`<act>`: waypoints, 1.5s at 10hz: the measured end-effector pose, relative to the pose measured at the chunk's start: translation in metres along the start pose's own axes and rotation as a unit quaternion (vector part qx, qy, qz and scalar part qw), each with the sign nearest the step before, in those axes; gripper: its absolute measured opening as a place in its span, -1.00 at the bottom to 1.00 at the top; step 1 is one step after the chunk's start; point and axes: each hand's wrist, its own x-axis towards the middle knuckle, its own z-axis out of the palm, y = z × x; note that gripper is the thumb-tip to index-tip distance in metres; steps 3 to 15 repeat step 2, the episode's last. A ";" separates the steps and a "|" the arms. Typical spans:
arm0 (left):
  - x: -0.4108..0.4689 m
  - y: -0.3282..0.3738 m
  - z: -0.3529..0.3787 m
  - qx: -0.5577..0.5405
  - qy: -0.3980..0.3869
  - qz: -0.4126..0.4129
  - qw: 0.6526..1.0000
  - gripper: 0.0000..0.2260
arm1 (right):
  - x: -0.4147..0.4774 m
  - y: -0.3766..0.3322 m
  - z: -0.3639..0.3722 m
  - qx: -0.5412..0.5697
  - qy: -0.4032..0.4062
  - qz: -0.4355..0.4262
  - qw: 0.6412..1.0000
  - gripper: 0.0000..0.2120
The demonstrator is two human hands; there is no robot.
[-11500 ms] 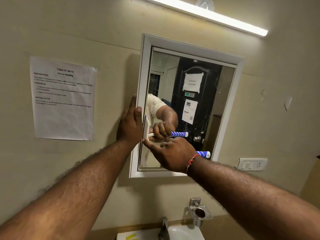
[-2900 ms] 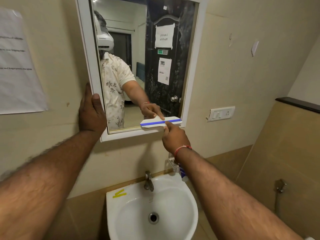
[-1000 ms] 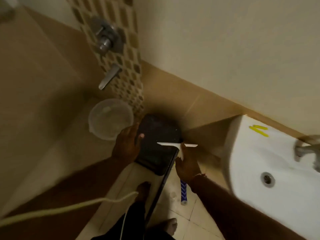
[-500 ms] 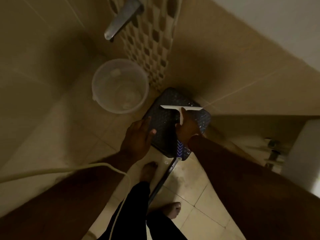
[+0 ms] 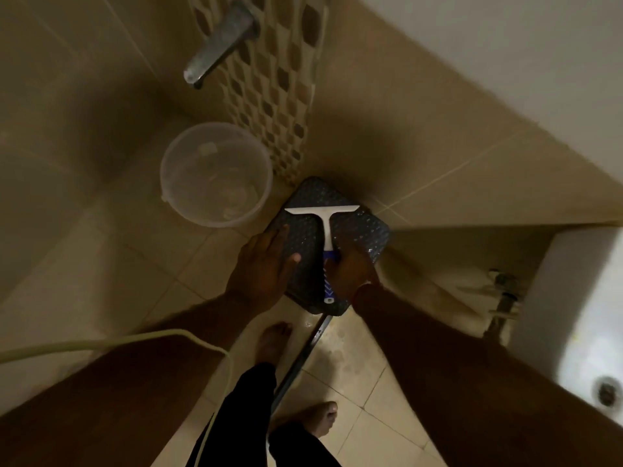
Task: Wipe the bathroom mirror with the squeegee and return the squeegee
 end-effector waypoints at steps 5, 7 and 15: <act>-0.018 0.045 -0.026 0.042 -0.018 0.072 0.996 -0.36 | -0.084 0.034 -0.015 -0.111 0.071 -0.065 0.989 -0.43; -0.018 0.045 -0.026 0.042 -0.018 0.072 0.996 -0.36 | -0.084 0.034 -0.015 -0.111 0.071 -0.065 0.989 -0.43; -0.018 0.045 -0.026 0.042 -0.018 0.072 0.996 -0.36 | -0.084 0.034 -0.015 -0.111 0.071 -0.065 0.989 -0.43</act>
